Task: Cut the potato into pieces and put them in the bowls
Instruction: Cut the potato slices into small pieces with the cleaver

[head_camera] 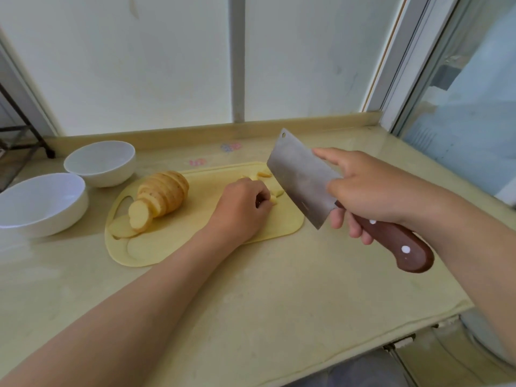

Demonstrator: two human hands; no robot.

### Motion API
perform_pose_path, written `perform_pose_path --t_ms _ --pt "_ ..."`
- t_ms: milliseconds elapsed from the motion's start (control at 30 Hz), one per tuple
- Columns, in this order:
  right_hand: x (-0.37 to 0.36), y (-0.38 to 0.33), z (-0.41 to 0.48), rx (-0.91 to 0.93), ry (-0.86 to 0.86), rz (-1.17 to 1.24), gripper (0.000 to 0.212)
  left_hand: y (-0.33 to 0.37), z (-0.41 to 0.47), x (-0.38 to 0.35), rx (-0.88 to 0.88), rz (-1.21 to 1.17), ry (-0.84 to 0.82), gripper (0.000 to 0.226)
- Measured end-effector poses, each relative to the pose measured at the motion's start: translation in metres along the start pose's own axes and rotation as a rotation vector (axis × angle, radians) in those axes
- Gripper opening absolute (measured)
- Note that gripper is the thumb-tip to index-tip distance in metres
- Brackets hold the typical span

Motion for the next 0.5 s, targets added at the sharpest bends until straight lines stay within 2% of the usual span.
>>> perform_pose_path --t_ms 267,400,500 --pt "0.005 0.013 0.000 0.007 0.018 0.061 0.081 0.000 0.003 0.000 0.066 0.040 0.072 0.009" --pt "0.002 0.017 -0.008 0.002 -0.024 0.062 0.080 -0.001 0.000 0.006 0.095 -0.060 0.160 0.006" --pt "0.003 0.019 -0.017 0.007 -0.038 0.052 0.078 -0.005 0.001 0.015 0.165 -0.139 0.243 0.013"
Point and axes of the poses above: each hand's wrist, its own z-axis towards the middle knuckle, its own x-axis out of the back of the hand, y = z × x, the point moved 2 cm from there along z, towards the middle knuckle, and after that the axes turned 11 degrees about x, right-handed, at the moved point
